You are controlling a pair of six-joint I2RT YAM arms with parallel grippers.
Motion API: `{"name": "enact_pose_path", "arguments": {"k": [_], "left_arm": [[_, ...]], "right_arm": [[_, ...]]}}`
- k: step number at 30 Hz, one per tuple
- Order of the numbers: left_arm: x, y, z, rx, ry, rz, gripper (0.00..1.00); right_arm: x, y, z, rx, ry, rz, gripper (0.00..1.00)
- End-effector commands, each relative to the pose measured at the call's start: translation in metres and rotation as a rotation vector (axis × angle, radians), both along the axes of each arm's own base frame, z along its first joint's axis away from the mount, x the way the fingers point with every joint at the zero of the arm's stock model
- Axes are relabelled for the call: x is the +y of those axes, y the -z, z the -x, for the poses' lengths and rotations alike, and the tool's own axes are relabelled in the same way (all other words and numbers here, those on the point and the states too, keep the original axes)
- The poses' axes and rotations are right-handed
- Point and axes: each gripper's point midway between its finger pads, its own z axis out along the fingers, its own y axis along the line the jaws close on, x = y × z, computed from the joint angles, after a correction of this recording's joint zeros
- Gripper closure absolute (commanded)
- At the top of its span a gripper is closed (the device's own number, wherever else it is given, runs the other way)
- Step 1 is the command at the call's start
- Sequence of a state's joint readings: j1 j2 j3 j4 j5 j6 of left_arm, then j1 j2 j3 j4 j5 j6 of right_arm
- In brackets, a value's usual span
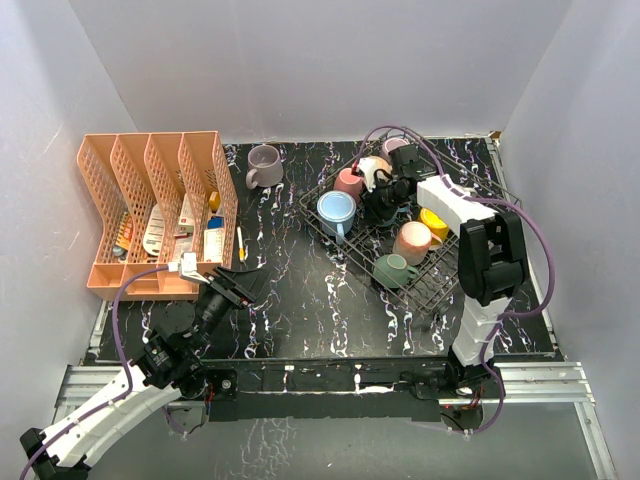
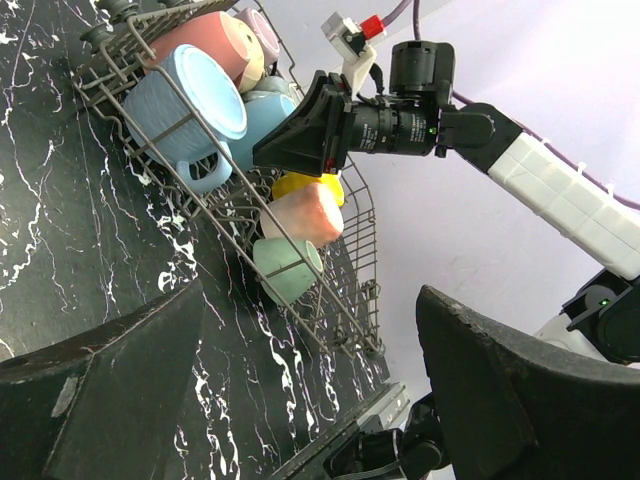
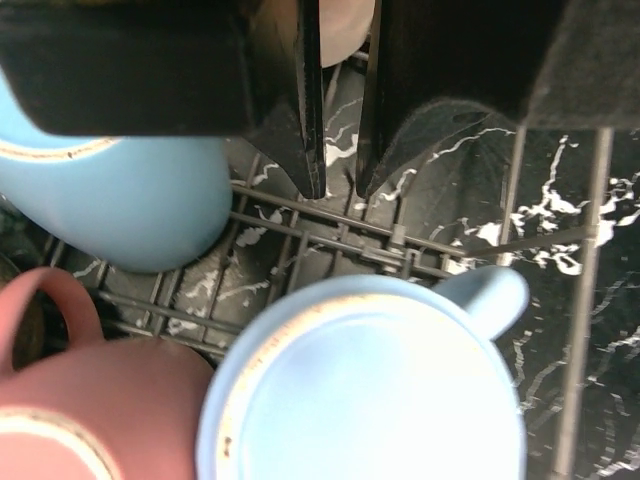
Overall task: Load the cups into the dish rack
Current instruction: Adjust the cup in the dish rack.
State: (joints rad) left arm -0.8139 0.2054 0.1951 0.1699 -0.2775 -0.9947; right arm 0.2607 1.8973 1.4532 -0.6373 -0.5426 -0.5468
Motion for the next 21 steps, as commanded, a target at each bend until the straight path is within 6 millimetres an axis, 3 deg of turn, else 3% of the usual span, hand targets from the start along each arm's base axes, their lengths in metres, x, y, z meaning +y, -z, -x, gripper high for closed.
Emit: {"name": "enact_pose_path", "arguments": {"k": [1, 8, 15, 21], "left_arm": [[0.002, -0.022, 0.001, -0.044, -0.004, 0.029, 0.16], [0.0, -0.023, 0.0, -0.044, 0.002, 0.031, 0.16], [0.0, -0.025, 0.0, -0.045, 0.002, 0.025, 0.16], [0.001, -0.026, 0.0, -0.049, -0.004, 0.021, 0.17]], "right_arm": [[0.02, -0.05, 0.007, -0.079, -0.079, -0.131, 0.77], [0.028, -0.036, 0.01, -0.041, -0.091, -0.119, 0.72], [0.035, -0.025, -0.008, -0.069, -0.062, -0.019, 0.71], [0.043, -0.028, -0.023, -0.114, -0.077, 0.007, 0.71]]}}
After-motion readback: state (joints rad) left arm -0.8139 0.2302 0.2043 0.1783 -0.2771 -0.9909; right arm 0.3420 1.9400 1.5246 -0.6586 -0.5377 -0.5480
